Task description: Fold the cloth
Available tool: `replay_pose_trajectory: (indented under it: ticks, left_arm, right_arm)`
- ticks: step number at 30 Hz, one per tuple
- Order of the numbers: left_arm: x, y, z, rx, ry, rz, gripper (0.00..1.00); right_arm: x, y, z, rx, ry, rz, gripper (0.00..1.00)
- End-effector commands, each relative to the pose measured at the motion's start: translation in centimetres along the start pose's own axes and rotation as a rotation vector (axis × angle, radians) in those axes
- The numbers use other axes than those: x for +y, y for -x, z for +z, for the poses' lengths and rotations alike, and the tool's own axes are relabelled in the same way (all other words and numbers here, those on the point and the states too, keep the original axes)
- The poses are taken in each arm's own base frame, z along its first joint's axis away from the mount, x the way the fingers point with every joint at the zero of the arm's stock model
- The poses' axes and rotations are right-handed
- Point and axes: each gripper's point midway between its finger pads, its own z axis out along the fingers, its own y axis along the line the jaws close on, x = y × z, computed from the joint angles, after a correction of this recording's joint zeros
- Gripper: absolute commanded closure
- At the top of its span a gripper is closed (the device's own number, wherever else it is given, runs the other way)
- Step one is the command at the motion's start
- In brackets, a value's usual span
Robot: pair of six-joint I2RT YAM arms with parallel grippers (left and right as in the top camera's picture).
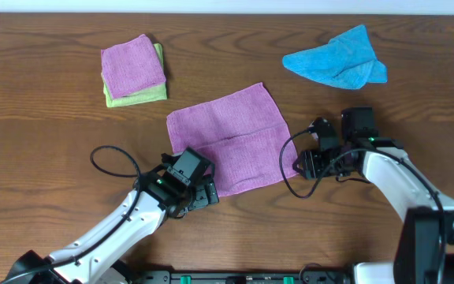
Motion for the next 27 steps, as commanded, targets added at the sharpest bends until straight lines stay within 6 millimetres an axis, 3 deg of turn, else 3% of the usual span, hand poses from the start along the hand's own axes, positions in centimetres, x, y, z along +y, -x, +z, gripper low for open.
replay_pose_trajectory:
  ticks: [1,7,13,22,27]
  left_arm:
    - [0.8,-0.6,0.5,0.006,0.012,-0.06,0.05]
    - [1.6,-0.7,1.8,-0.025,0.008,-0.101,0.05]
    - [0.9,0.1,2.8,-0.088,-0.063,-0.114,0.05]
    - [0.8,1.0,3.0,-0.143,-0.072,-0.156,0.04]
    - [-0.7,1.0,3.1,-0.152,-0.123,-0.158,0.03]
  right_arm:
    - [0.0,-0.6,0.7,0.028,0.026,0.001,0.44]
    - [-0.1,-0.3,0.8,0.017,0.024,-0.004,0.43]
    - [-0.1,-0.3,0.8,0.018,0.023,-0.004,0.44]
    - [-0.1,-0.3,0.8,0.018,0.023,-0.004,0.44]
    - [-0.4,-0.5,0.9,0.025,0.005,-0.001,0.44]
